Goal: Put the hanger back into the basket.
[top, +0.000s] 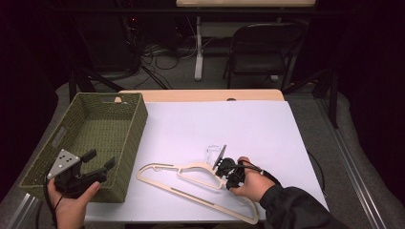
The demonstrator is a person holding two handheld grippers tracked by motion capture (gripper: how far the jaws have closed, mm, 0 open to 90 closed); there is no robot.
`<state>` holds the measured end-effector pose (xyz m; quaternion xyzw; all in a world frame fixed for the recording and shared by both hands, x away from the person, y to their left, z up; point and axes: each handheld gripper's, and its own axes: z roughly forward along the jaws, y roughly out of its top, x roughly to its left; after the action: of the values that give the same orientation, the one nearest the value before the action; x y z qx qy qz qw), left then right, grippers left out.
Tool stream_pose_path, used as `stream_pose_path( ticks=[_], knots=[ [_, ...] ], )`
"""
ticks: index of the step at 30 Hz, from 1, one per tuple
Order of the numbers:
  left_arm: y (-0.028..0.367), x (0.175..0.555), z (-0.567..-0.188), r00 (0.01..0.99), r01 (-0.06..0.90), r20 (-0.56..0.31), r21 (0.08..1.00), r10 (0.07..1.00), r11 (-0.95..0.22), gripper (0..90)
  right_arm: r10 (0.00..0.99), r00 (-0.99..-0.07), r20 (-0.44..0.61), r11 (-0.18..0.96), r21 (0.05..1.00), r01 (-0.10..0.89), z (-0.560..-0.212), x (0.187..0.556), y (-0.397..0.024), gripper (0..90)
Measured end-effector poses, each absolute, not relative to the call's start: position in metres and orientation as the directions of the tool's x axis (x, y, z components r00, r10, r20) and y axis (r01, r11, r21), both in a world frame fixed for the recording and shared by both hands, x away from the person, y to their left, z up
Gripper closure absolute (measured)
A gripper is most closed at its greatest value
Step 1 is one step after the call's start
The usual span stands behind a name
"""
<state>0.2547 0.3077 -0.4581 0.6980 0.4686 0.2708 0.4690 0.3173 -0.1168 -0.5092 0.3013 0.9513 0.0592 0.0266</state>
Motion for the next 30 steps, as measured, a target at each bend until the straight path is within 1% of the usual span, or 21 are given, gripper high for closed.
stream_pose_path(
  ticks=[1, 2, 3, 11, 12, 20, 23, 30],
  knots=[
    [0.307, 0.255, -0.458, 0.415, 0.401, -0.059, 0.908, 0.908, -0.124, 24.6, 0.57, -0.821, -0.023, 0.814, 0.15, 0.561, -0.509, 0.317, -0.118, 80.9],
    [0.306, 0.255, -0.458, 0.417, 0.399, -0.061, 0.909, 0.907, -0.122, 24.6, 0.565, -0.824, -0.046, 0.82, 0.142, 0.554, -0.508, 0.317, -0.119, 80.9],
    [0.306, 0.255, -0.458, 0.42, 0.398, -0.06, 0.909, 0.906, -0.124, 24.6, 0.561, -0.827, -0.034, 0.821, 0.149, 0.551, -0.507, 0.317, -0.12, 80.9],
    [0.301, 0.256, -0.459, 0.435, 0.402, -0.056, 0.905, 0.899, -0.138, 24.8, 0.536, -0.842, -0.064, 0.835, 0.188, 0.517, -0.501, 0.315, -0.127, 80.9],
    [0.3, 0.256, -0.459, 0.437, 0.402, -0.057, 0.905, 0.898, -0.139, 24.9, 0.533, -0.843, -0.075, 0.838, 0.183, 0.514, -0.5, 0.315, -0.127, 80.9],
    [0.295, 0.257, -0.459, 0.449, 0.401, -0.054, 0.904, 0.892, -0.147, 25.0, 0.473, -0.86, -0.191, 0.872, 0.238, 0.427, -0.493, 0.307, -0.131, 80.9],
    [0.293, 0.258, -0.459, 0.457, 0.401, -0.052, 0.903, 0.888, -0.153, 25.0, 0.437, -0.862, -0.256, 0.891, 0.253, 0.377, -0.492, 0.303, -0.132, 80.9],
    [0.285, 0.259, -0.457, 0.483, 0.398, -0.047, 0.901, 0.874, -0.171, 25.6, 0.392, -0.855, -0.339, 0.908, 0.289, 0.302, -0.49, 0.297, -0.136, 80.9]
  ],
)
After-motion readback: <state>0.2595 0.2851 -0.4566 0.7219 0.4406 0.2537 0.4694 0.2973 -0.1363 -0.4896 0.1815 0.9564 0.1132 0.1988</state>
